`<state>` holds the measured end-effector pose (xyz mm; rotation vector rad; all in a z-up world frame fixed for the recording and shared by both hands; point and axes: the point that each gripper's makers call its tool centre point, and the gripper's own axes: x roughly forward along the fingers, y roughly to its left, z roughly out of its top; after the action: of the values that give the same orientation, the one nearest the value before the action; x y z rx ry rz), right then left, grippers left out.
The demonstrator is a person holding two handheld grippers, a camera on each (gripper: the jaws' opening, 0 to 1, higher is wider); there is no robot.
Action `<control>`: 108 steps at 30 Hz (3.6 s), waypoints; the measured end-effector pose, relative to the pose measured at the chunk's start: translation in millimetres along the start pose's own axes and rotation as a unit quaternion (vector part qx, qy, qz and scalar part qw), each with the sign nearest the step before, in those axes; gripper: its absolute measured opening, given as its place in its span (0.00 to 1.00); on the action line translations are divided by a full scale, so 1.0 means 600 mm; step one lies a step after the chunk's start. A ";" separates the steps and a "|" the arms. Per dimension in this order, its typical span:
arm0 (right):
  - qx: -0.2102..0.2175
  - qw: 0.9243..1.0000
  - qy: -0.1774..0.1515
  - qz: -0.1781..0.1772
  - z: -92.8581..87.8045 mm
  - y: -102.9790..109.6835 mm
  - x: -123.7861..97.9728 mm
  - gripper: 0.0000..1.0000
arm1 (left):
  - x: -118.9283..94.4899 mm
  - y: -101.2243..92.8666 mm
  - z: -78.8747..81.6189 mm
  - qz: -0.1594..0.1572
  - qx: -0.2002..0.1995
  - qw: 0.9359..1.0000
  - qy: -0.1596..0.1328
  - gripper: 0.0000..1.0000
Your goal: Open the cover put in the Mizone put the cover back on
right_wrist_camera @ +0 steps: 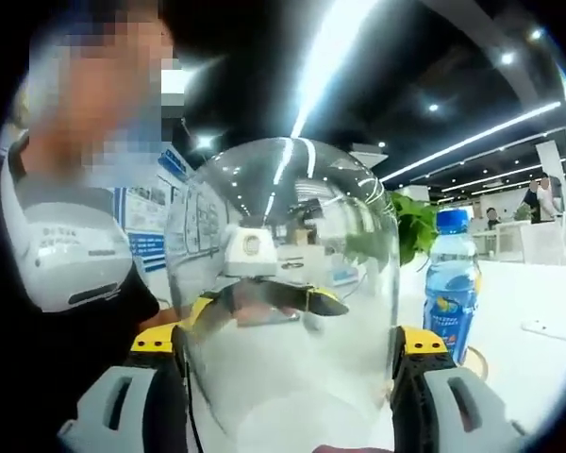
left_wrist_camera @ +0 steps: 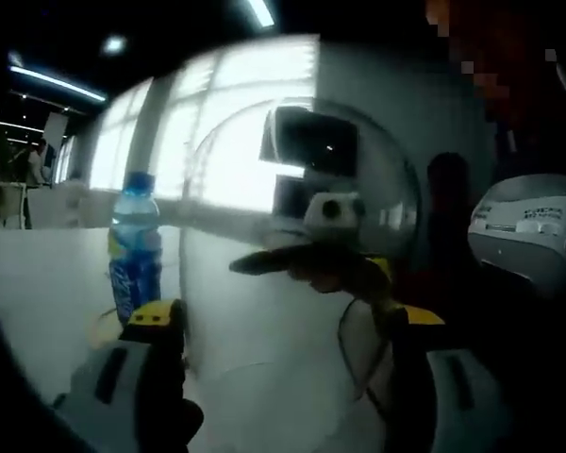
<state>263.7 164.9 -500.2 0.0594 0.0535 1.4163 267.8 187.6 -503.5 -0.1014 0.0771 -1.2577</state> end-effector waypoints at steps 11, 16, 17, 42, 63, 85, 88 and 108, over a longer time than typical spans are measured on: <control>0.002 0.999 0.011 0.030 -0.003 -0.002 0.014 0.90 | 0.015 0.003 -0.008 -0.039 0.024 0.999 0.024 0.84; 0.001 0.999 0.009 0.036 -0.003 -0.001 0.016 0.90 | 0.019 0.001 -0.007 -0.053 0.024 0.998 0.018 0.85; 0.001 0.999 0.010 0.036 -0.003 -0.001 0.017 0.90 | 0.020 0.001 -0.007 -0.055 0.024 0.998 0.017 0.85; -0.004 0.999 0.016 0.051 -0.002 0.001 0.022 0.91 | 0.033 -0.002 -0.007 -0.071 0.030 0.997 0.027 0.87; 0.012 0.998 -0.019 0.060 0.041 0.008 0.020 0.91 | 0.035 -0.013 0.037 -0.063 0.017 0.998 0.007 0.87; -0.009 0.997 -0.039 0.063 0.127 0.018 0.007 0.91 | 0.045 -0.031 0.116 -0.062 0.039 0.997 0.017 0.87; -0.015 0.997 -0.039 0.063 0.141 0.018 0.004 0.91 | 0.048 -0.034 0.127 -0.062 0.042 0.997 0.016 0.87; -0.030 0.996 -0.033 0.071 0.236 0.016 0.000 0.91 | 0.057 -0.041 0.218 -0.054 0.055 0.997 0.016 0.87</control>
<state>264.4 165.2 -358.1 0.0616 -0.0482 1.5569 269.9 151.8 -370.6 0.0097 0.0300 -1.3699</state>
